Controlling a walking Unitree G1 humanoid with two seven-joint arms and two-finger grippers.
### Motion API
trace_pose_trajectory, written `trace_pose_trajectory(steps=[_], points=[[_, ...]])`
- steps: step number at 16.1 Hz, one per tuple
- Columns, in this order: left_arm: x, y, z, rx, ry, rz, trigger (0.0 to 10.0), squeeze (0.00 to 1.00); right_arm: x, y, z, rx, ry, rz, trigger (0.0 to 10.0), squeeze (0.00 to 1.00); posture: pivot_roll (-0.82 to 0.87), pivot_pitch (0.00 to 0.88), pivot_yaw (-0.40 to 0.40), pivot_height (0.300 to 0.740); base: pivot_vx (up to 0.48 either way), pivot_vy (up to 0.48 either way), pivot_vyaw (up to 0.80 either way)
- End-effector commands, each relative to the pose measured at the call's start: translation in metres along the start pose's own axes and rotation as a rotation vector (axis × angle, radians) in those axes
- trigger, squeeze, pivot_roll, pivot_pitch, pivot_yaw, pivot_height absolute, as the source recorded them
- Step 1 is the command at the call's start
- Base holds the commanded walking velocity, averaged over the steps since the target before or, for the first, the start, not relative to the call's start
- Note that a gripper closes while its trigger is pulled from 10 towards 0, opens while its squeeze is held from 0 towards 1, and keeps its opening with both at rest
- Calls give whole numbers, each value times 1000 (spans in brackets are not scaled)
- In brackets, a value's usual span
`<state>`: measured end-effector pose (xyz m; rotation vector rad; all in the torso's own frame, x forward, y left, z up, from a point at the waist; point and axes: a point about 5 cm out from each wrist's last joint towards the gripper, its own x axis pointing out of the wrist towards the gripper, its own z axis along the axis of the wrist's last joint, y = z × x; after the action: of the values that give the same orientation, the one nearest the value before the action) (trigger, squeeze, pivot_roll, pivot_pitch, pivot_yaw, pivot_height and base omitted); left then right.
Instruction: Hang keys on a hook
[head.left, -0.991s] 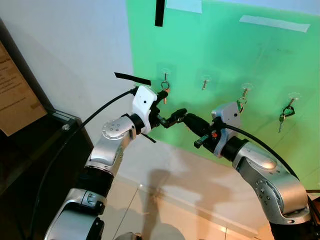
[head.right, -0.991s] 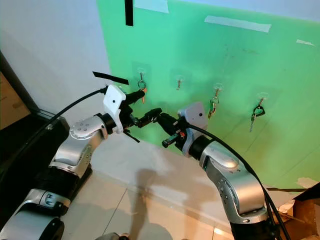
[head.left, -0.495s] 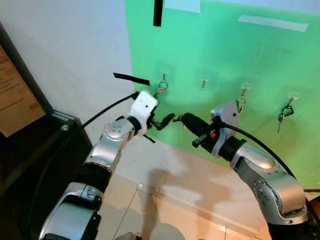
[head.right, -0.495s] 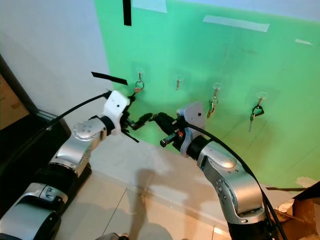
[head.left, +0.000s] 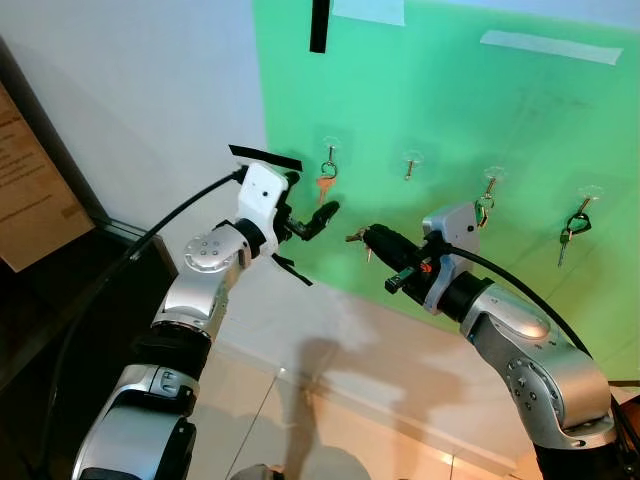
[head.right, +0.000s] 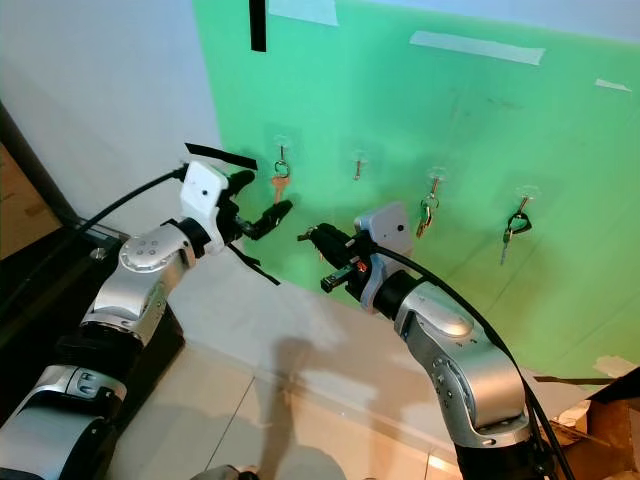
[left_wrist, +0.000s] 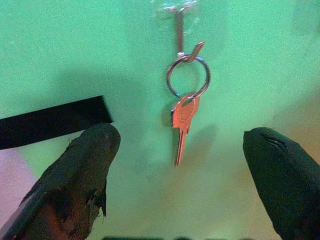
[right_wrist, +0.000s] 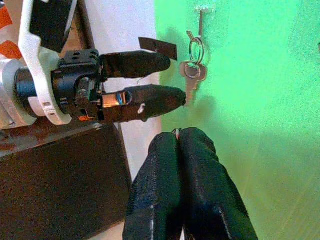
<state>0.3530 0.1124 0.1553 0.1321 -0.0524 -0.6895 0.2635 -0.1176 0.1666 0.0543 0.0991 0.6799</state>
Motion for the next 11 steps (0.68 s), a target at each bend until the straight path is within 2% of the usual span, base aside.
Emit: trace_pose_trajectory(steps=[1,4,5,7,11], points=[[4,-6,6,4,-23,-38,10000,0,1,0,10,-16,-31,9,10000,0,-116,0,50,740,0,0,0],[16,-33,2,5,-3,-151,10000,0,3,2,13,-17,-41,17,10000,0,-126,0,55,740,0,0,0],[24,-50,-2,17,19,-210,10000,0,4,4,15,-17,-49,20,10000,0,-133,0,59,740,0,0,0],[28,-57,0,11,11,-231,10000,0,5,5,16,-16,-53,22,10000,0,-136,0,60,740,0,0,0],[27,-56,-3,28,26,-228,10000,0,4,5,16,-14,-55,21,10000,0,-134,0,59,740,0,0,0]])
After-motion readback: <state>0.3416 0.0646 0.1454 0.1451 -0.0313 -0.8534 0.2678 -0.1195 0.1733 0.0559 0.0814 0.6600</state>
